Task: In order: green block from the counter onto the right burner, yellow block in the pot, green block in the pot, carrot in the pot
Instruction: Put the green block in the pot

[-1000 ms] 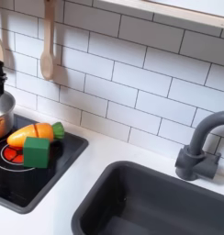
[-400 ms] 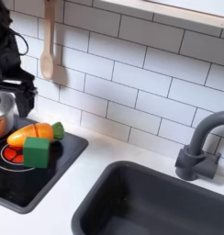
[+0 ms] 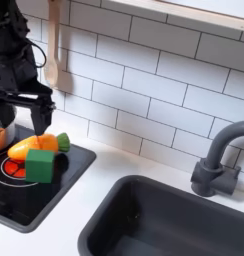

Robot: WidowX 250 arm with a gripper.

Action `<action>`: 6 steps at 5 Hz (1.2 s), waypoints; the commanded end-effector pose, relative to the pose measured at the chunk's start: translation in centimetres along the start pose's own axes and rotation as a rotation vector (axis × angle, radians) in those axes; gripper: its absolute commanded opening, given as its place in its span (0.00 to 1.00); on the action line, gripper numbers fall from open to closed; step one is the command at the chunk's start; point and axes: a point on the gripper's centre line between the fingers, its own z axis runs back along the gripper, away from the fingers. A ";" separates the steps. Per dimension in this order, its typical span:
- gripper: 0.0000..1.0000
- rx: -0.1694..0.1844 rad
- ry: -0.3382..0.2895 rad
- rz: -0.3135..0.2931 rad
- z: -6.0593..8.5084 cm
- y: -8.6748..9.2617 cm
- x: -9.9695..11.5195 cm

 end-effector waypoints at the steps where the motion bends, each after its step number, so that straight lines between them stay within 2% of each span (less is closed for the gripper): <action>1: 1.00 0.003 0.046 0.044 -2.6 -2.2 -0.5; 2: 1.00 0.017 0.074 0.037 -3.5 -2.4 -1.1; 3: 1.00 0.027 0.108 0.047 -4.5 -1.8 -1.7; 5: 1.00 0.035 0.124 0.027 -4.9 -1.9 -2.0; 6: 1.00 0.041 0.120 0.041 -4.9 -1.5 -1.7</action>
